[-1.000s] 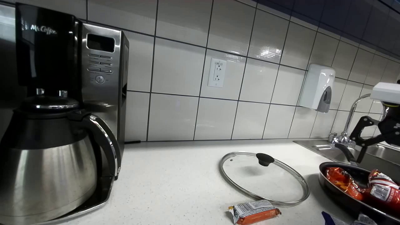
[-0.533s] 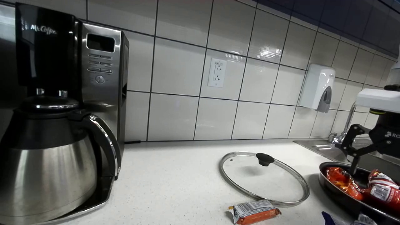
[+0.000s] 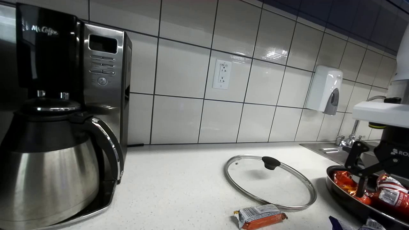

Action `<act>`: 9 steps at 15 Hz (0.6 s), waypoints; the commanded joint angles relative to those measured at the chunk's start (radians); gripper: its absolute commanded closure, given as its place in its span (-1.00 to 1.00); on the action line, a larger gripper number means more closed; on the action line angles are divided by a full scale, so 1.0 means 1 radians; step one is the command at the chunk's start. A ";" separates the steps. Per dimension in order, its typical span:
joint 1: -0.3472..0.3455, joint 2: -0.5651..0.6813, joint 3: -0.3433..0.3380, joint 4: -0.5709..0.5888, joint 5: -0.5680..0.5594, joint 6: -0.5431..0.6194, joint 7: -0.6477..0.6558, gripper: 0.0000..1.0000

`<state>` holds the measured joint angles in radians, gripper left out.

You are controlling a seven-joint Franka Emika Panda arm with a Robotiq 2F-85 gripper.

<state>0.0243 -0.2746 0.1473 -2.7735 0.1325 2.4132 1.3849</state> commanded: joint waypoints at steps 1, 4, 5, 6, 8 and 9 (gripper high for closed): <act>-0.007 0.019 -0.004 0.001 0.005 -0.017 0.031 -1.00; -0.001 0.041 -0.011 0.001 0.012 -0.017 0.023 -1.00; 0.000 0.049 -0.014 0.001 0.014 -0.015 0.018 -1.00; -0.003 0.058 -0.016 0.001 0.006 -0.011 0.016 -1.00; -0.007 0.071 -0.019 0.000 -0.012 0.001 0.018 -1.00; -0.008 0.077 -0.020 0.001 -0.017 0.009 0.020 -1.00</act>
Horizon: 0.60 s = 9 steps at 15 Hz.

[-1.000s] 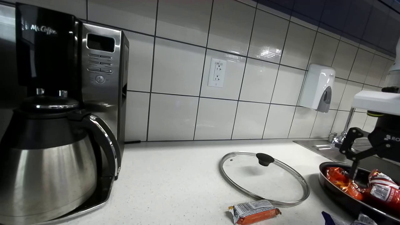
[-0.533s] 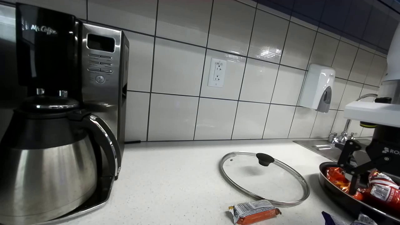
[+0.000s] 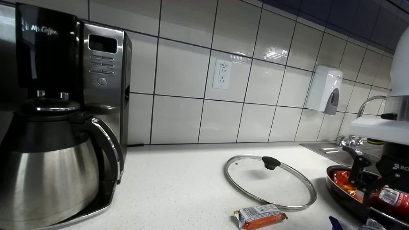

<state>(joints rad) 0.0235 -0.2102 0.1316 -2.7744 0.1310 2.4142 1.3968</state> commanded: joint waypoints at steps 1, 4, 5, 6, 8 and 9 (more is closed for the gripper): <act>-0.008 0.023 -0.006 0.001 -0.017 0.025 0.009 -1.00; -0.011 0.041 -0.010 0.001 -0.027 0.047 0.016 -1.00; -0.013 0.051 -0.012 0.002 -0.037 0.054 0.018 -1.00; -0.017 0.061 -0.012 0.005 -0.051 0.055 0.027 -1.00; -0.017 0.082 -0.018 0.008 -0.059 0.080 0.025 -1.00; -0.015 0.095 -0.021 0.012 -0.057 0.096 0.019 -1.00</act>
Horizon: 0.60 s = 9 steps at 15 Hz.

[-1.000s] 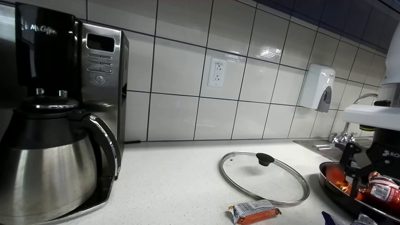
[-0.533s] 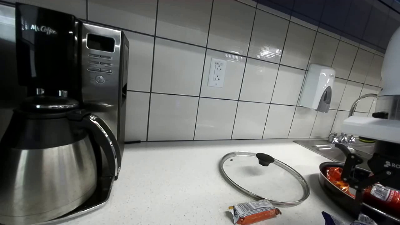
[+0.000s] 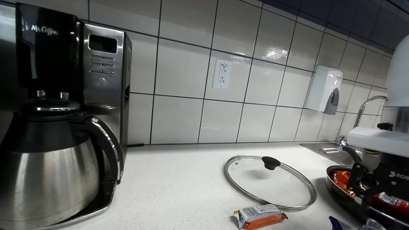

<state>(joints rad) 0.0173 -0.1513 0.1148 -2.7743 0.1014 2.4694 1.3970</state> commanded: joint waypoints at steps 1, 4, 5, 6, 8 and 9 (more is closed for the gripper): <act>-0.007 0.050 -0.006 0.016 -0.029 0.051 0.017 -1.00; 0.002 0.086 -0.009 0.025 -0.020 0.084 0.016 -1.00; 0.004 0.093 -0.010 0.024 -0.016 0.095 0.018 -1.00; 0.006 0.096 -0.011 0.020 -0.011 0.108 0.020 -1.00; 0.009 0.109 -0.013 0.019 -0.009 0.122 0.021 -1.00; 0.010 0.113 -0.014 0.019 -0.009 0.128 0.022 -1.00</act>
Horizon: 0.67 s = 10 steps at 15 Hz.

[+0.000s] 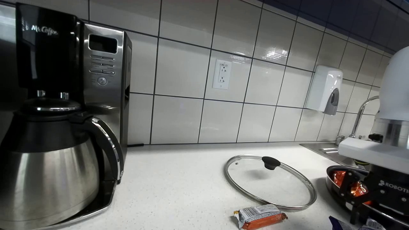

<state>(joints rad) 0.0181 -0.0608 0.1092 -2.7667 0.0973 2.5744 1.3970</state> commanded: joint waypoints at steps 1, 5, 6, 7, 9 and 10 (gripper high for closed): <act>0.010 0.026 -0.010 0.011 -0.005 0.028 0.022 -1.00; 0.012 0.038 -0.014 0.014 -0.007 0.037 0.019 -0.47; 0.012 0.039 -0.015 0.015 -0.007 0.038 0.019 -0.31; 0.012 0.041 -0.016 0.016 -0.006 0.039 0.018 -0.17; 0.013 0.046 -0.018 0.018 -0.001 0.041 0.012 0.15; 0.013 0.048 -0.020 0.019 0.001 0.042 0.010 0.33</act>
<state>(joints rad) 0.0197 -0.0284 0.1024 -2.7628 0.0974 2.6051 1.3970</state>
